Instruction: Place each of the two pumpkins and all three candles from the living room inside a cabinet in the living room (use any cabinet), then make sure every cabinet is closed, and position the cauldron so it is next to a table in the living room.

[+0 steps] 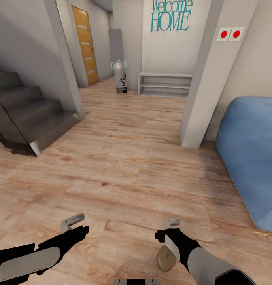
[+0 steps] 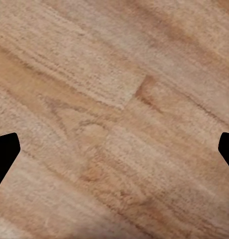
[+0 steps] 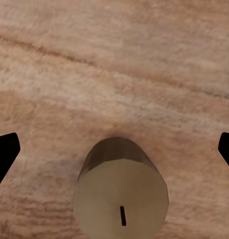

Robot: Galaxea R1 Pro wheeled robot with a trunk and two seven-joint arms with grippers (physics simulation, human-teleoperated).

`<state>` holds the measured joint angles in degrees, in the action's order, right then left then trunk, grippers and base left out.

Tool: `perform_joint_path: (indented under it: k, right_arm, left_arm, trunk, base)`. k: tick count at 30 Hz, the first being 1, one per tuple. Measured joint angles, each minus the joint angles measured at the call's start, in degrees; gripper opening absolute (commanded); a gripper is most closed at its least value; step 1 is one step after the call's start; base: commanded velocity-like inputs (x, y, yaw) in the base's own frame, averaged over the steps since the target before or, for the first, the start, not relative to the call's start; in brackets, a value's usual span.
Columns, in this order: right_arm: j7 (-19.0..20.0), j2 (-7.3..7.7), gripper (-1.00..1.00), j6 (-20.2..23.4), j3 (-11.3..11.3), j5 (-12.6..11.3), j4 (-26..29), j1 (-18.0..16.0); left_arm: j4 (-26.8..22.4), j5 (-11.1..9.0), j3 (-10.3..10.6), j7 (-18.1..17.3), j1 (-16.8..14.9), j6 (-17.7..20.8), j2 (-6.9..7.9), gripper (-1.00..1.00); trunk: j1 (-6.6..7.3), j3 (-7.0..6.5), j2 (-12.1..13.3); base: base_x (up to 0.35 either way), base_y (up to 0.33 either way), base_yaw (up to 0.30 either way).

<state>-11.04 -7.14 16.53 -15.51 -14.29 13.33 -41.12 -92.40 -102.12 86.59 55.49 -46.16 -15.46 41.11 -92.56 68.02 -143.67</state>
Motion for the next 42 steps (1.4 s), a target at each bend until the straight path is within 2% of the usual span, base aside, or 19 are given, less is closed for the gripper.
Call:
perform_joint_path:
  k: [16, 39, 42]
  right_arm:
    - [-0.1, 0.00, 1.00, 0.0, 0.0, 0.1, -0.1, 0.0]
    - [-0.2, 0.00, 1.00, 0.0, 0.0, 0.1, -0.2, 0.0]
    - [-0.2, 0.00, 1.00, 0.0, 0.0, 0.1, -0.2, 0.0]
  left_arm:
    - [0.0, 0.0, 0.0, 0.0, 0.0, 0.0, 0.00, 1.00]
    - [0.0, 0.0, -0.1, 0.0, 0.0, 0.0, 0.00, 1.00]
    - [0.0, 0.0, -0.1, 0.0, 0.0, 0.0, 0.00, 1.00]
  trunk:
    - [0.00, 0.00, 0.0]
    - [-0.60, 5.09, -0.3]
    - [-0.59, 5.10, -0.3]
  base:
    - [0.001, 0.000, 0.000]
    - [0.000, 0.000, 0.000]
    - [0.000, 0.000, 0.000]
